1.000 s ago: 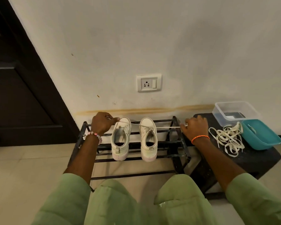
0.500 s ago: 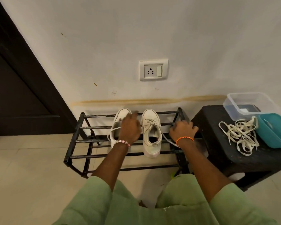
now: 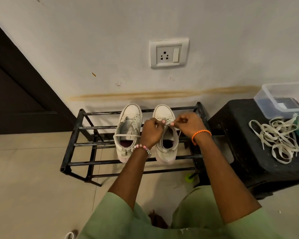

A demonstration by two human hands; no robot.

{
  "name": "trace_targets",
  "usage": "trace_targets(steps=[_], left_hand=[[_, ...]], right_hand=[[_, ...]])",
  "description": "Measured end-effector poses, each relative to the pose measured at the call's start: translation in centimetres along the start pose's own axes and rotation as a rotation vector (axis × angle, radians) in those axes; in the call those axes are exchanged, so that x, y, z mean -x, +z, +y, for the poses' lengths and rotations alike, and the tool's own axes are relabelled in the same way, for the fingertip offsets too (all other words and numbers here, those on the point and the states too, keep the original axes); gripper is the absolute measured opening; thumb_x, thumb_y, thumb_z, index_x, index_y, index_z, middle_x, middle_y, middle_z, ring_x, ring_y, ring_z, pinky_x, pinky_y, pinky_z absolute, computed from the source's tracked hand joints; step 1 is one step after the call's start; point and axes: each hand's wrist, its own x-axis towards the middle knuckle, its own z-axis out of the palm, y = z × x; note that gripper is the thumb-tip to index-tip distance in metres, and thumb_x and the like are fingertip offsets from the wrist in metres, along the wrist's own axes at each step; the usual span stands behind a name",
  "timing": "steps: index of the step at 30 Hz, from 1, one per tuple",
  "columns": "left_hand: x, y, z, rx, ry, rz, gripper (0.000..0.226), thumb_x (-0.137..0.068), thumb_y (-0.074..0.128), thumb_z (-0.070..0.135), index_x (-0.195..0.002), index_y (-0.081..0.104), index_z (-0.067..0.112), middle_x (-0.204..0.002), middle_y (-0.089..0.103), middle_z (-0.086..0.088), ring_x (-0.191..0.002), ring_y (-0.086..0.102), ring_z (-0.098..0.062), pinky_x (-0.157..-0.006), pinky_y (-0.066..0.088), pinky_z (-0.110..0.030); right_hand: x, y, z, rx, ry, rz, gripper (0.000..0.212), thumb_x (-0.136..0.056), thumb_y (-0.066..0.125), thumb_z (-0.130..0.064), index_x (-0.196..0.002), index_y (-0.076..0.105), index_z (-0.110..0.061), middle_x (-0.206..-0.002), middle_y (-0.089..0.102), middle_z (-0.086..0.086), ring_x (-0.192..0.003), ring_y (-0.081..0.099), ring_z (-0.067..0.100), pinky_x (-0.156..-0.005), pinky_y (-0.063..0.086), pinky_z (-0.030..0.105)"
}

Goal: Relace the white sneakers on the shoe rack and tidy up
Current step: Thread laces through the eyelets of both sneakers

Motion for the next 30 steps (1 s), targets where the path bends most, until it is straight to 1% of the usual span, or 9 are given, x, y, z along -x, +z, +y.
trace_targets(steps=[2, 4, 7, 11, 16, 19, 25, 27, 30], left_hand=[[-0.4, 0.1, -0.2, 0.078, -0.024, 0.020, 0.022, -0.095, 0.054, 0.022, -0.087, 0.060, 0.002, -0.086, 0.062, -0.013, -0.071, 0.054, -0.014, -0.062, 0.041, -0.021], [-0.8, 0.6, -0.9, 0.081, -0.046, 0.070, 0.019, -0.095, 0.055, 0.017, -0.088, 0.061, 0.000, -0.095, 0.063, -0.015, -0.078, 0.058, -0.015, -0.062, 0.045, -0.015], [-1.1, 1.1, -2.1, 0.072, -0.038, 0.174, 0.014, -0.091, 0.056, 0.014, -0.081, 0.063, 0.006, -0.097, 0.063, -0.018, -0.092, 0.060, -0.026, -0.082, 0.051, -0.035], [-0.1, 0.7, -1.9, 0.128, -0.047, 0.217, 0.014, -0.092, 0.057, 0.012, -0.089, 0.069, 0.005, -0.089, 0.066, -0.001, -0.082, 0.058, -0.008, -0.069, 0.045, -0.013], [-0.2, 1.1, -1.4, 0.195, -0.127, 0.266, 0.016, -0.094, 0.054, 0.014, -0.082, 0.065, 0.015, -0.085, 0.063, 0.002, -0.081, 0.057, -0.008, -0.074, 0.045, -0.022], [-0.3, 1.3, -1.7, 0.274, -0.210, 0.259, 0.024, -0.094, 0.054, 0.015, -0.072, 0.059, 0.021, -0.083, 0.064, 0.003, -0.084, 0.062, -0.015, -0.081, 0.053, -0.032], [-0.4, 1.1, -2.6, 0.347, -0.248, 0.187, 0.027, -0.096, 0.053, 0.025, -0.070, 0.060, 0.020, -0.079, 0.067, -0.005, -0.081, 0.065, -0.024, -0.082, 0.055, -0.050], [-0.5, 0.8, -2.4, 0.369, -0.244, 0.137, 0.030, -0.096, 0.052, 0.029, -0.069, 0.062, 0.019, -0.079, 0.069, -0.004, -0.085, 0.066, -0.025, -0.084, 0.054, -0.044], [-0.6, 0.4, -0.9, 0.459, -0.214, 0.047, 0.030, -0.097, 0.050, 0.029, -0.079, 0.064, 0.010, -0.078, 0.066, 0.002, -0.081, 0.061, -0.014, -0.081, 0.048, -0.032]], right_hand=[[-0.8, -0.1, 0.2, -0.035, 0.033, -0.048, 0.023, -0.080, 0.073, -0.017, -0.062, 0.058, -0.020, -0.067, 0.060, -0.005, -0.073, 0.057, 0.012, -0.073, 0.045, 0.027], [-1.2, 0.1, 0.9, -0.151, 0.108, -0.034, 0.027, -0.082, 0.070, -0.011, -0.061, 0.054, -0.016, -0.071, 0.062, 0.003, -0.082, 0.062, 0.022, -0.078, 0.052, 0.034], [-1.0, 0.7, 2.2, -0.431, 0.253, -0.012, 0.032, -0.086, 0.063, -0.003, -0.060, 0.048, -0.013, -0.077, 0.064, 0.010, -0.084, 0.066, 0.025, -0.082, 0.055, 0.049], [0.0, 1.1, 3.2, -0.686, 0.320, -0.002, 0.031, -0.087, 0.058, 0.006, -0.062, 0.048, -0.009, -0.082, 0.067, 0.013, -0.085, 0.067, 0.022, -0.074, 0.056, 0.043], [-0.4, 1.0, 3.4, -0.772, 0.307, 0.010, 0.032, -0.086, 0.057, 0.007, -0.061, 0.047, -0.009, -0.083, 0.068, 0.013, -0.085, 0.068, 0.023, -0.061, 0.056, 0.036], [-0.2, 1.1, 3.5, -0.804, 0.309, 0.010, 0.032, -0.087, 0.056, 0.007, -0.061, 0.046, -0.009, -0.081, 0.069, 0.012, -0.080, 0.069, 0.020, -0.055, 0.056, 0.032], [-0.4, 1.2, 3.4, -0.844, 0.342, -0.002, 0.026, -0.085, 0.057, 0.004, -0.064, 0.049, -0.009, -0.083, 0.066, 0.011, -0.083, 0.066, 0.020, -0.069, 0.054, 0.034], [-0.5, 1.1, 3.2, -0.813, 0.281, 0.031, 0.024, -0.087, 0.057, 0.000, -0.065, 0.053, -0.008, -0.076, 0.063, 0.008, -0.076, 0.062, 0.014, -0.074, 0.048, 0.026], [-0.7, 0.8, 2.5, -0.908, 0.156, 0.016, 0.025, -0.089, 0.053, -0.003, -0.065, 0.054, -0.008, -0.074, 0.059, 0.007, -0.075, 0.062, 0.010, -0.080, 0.045, 0.023]])
